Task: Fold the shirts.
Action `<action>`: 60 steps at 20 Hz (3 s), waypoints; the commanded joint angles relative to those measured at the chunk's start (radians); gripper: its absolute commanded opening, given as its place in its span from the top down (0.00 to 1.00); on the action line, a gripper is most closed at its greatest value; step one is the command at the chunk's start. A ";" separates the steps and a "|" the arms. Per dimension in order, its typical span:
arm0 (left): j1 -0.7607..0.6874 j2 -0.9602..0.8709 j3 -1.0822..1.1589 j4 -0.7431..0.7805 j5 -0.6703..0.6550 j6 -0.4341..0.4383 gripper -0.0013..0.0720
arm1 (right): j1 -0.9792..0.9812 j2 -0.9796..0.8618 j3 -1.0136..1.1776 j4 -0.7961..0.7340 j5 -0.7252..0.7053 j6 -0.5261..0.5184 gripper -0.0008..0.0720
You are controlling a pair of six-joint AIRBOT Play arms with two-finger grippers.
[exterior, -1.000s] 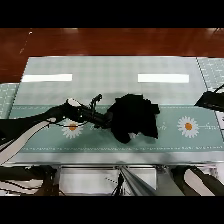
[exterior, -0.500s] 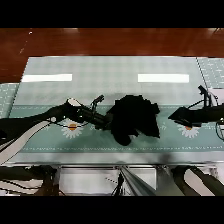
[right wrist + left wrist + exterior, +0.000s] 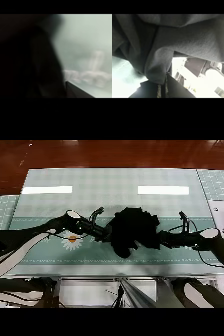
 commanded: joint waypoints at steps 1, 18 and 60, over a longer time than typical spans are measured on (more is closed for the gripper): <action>0.018 0.000 0.002 0.000 0.001 -0.003 0.94 | 0.110 0.000 -0.024 0.041 -0.126 0.016 0.67; 0.497 0.706 0.534 0.001 -0.040 -0.030 0.94 | -0.220 0.401 0.826 -0.121 0.105 0.089 0.97; 0.387 0.613 -0.284 0.502 -0.042 -0.192 0.94 | 0.189 -0.396 0.840 -0.458 0.304 0.349 0.96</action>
